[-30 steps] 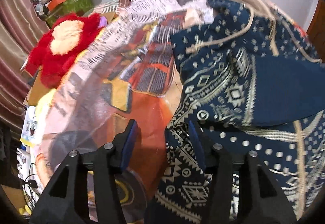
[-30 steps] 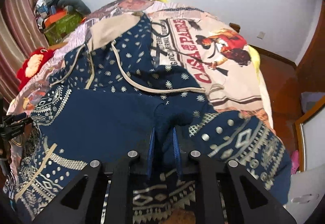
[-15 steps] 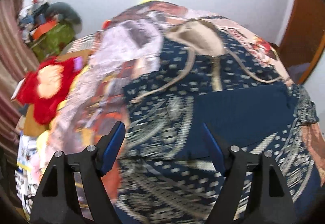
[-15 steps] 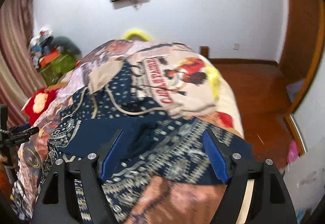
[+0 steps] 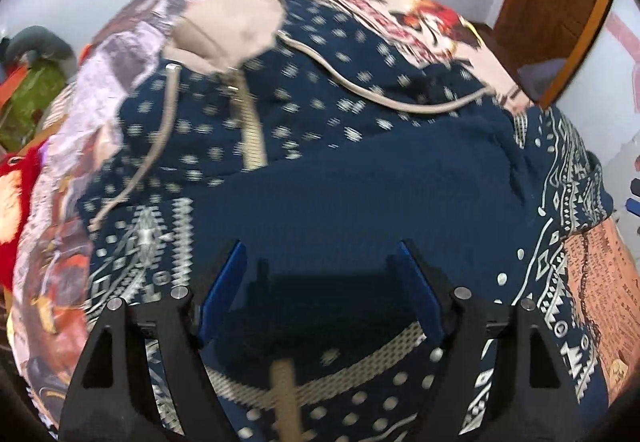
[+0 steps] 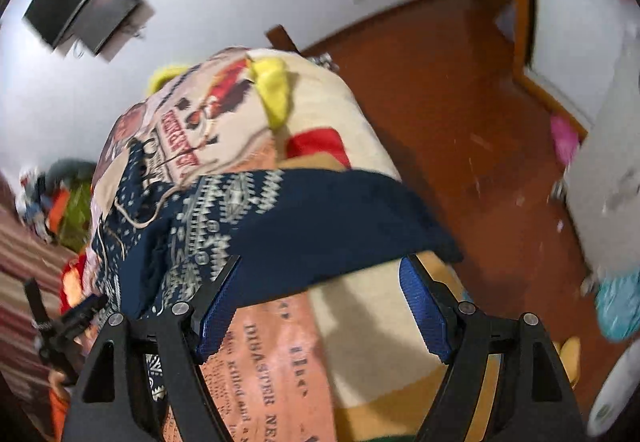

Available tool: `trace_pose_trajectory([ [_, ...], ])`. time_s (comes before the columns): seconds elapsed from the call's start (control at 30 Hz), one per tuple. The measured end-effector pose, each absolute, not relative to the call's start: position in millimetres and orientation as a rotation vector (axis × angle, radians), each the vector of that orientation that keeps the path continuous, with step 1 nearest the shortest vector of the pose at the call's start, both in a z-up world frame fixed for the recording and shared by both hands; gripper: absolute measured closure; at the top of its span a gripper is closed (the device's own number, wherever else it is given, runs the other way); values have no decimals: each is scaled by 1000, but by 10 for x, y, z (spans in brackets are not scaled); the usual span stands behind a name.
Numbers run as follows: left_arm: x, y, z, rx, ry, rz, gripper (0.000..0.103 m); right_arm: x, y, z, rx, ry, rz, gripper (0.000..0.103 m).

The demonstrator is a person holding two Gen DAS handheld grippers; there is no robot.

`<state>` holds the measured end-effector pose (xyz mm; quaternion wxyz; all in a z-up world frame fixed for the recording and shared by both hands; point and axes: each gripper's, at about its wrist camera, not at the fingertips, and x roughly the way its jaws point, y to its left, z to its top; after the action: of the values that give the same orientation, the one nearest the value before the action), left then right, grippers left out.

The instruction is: Fold large clothes

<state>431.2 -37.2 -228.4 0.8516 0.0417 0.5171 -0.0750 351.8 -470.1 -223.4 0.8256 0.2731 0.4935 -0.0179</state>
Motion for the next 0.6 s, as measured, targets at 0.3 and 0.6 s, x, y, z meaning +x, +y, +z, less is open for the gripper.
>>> trace_pose_trajectory([
  [0.3, 4586, -469, -2483, 0, 1145, -182, 26, 3765, -4761, -2754, 794, 1126, 14, 27],
  [0.6, 4603, -522, -2534, 14, 1139, -182, 26, 3879, -4853, -2836, 806, 1081, -47, 60],
])
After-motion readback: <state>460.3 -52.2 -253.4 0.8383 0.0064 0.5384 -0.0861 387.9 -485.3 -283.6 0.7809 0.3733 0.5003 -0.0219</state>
